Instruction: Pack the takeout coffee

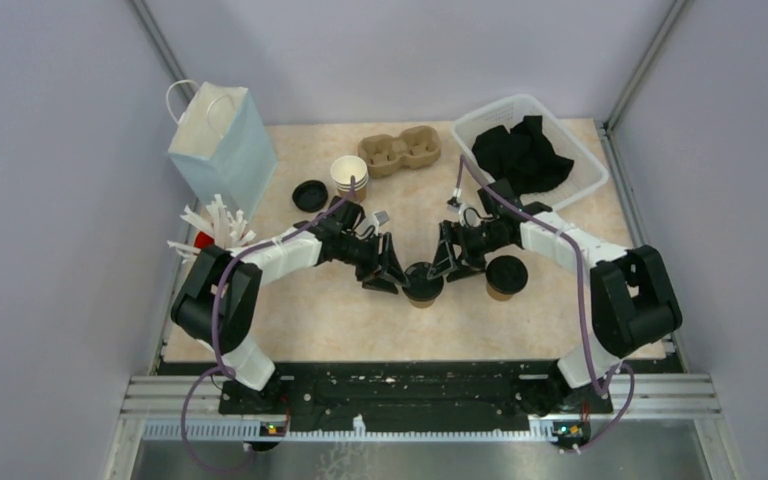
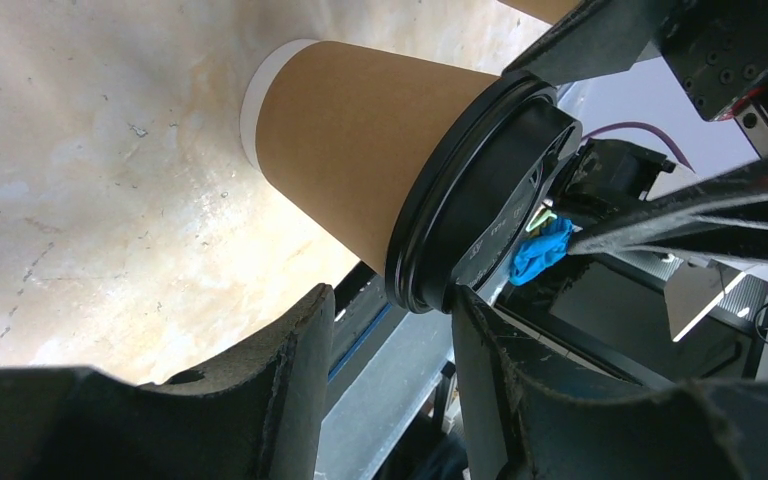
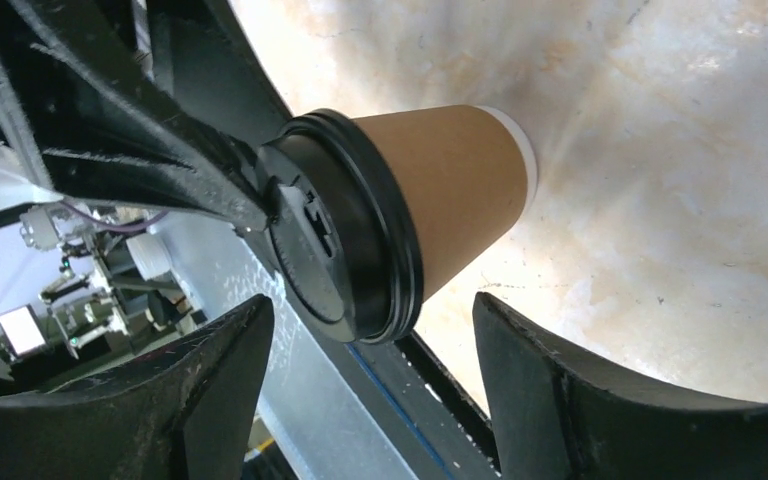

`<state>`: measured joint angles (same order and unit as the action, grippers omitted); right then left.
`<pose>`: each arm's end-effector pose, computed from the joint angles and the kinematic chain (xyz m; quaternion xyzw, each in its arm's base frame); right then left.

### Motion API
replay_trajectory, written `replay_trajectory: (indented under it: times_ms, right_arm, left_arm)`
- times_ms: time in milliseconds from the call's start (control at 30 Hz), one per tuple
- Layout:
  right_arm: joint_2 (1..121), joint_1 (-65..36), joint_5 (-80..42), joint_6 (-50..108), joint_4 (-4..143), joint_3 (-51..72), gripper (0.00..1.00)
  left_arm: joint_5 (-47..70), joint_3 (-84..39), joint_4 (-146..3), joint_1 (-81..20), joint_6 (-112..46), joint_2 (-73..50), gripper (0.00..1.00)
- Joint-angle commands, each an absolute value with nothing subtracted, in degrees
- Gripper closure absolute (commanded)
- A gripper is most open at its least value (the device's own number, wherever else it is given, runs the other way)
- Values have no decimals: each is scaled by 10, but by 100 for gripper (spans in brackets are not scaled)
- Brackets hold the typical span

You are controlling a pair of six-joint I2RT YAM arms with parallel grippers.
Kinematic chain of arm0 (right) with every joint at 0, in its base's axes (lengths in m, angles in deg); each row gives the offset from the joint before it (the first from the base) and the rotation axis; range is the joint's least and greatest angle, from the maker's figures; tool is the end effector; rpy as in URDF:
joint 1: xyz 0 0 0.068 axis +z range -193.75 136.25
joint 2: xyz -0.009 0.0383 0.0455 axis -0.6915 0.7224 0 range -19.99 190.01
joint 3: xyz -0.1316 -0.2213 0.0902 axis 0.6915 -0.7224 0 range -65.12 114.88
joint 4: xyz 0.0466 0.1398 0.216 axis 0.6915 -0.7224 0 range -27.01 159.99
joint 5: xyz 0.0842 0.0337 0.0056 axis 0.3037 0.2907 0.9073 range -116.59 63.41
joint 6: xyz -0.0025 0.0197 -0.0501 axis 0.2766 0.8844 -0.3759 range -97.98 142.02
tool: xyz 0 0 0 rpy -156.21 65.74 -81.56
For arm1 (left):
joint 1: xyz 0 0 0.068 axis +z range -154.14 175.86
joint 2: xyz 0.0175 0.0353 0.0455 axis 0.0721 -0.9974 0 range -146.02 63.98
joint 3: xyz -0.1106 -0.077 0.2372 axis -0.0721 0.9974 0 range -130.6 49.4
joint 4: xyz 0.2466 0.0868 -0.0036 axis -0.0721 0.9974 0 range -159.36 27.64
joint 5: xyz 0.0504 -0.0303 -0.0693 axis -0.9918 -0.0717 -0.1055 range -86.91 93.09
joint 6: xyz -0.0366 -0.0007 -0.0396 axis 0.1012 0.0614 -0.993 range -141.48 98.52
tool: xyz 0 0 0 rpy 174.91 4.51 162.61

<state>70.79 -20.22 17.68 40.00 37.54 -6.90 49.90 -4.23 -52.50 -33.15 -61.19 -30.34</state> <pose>0.2691 0.1442 0.2060 -0.1252 0.8993 0.4150 0.0570 0.2651 -0.1766 0.1795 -0.0284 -0.8877 0.4596 0.0035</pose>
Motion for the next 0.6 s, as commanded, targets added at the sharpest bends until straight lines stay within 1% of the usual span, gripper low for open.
replay_trajectory:
  times_ms: [0, 100, 167, 233, 333, 467, 500, 567]
  right_arm:
    - [688, -192, 189, 368, 383, -74, 27]
    - [699, -191, 157, 374, 403, -95, 34]
    - [704, -191, 136, 383, 415, -96, 45]
    - [714, -191, 126, 387, 422, -85, 50]
    - [742, -191, 133, 374, 412, -47, 54]
    - [767, -191, 142, 349, 386, -3, 52]
    - [771, -191, 145, 346, 379, 6, 50]
    - [776, -191, 142, 346, 360, 21, 42]
  left_arm:
    - [431, -44, -507, -339, -591, -313, 48]
    - [427, -34, -513, -343, -604, -305, 49]
    - [420, -29, -515, -348, -614, -295, 50]
    - [416, -24, -515, -356, -624, -284, 50]
    - [419, -15, -526, -367, -645, -267, 50]
    - [408, -7, -523, -377, -660, -241, 49]
    - [405, -7, -515, -377, -660, -236, 48]
    - [392, -16, -494, -376, -647, -228, 43]
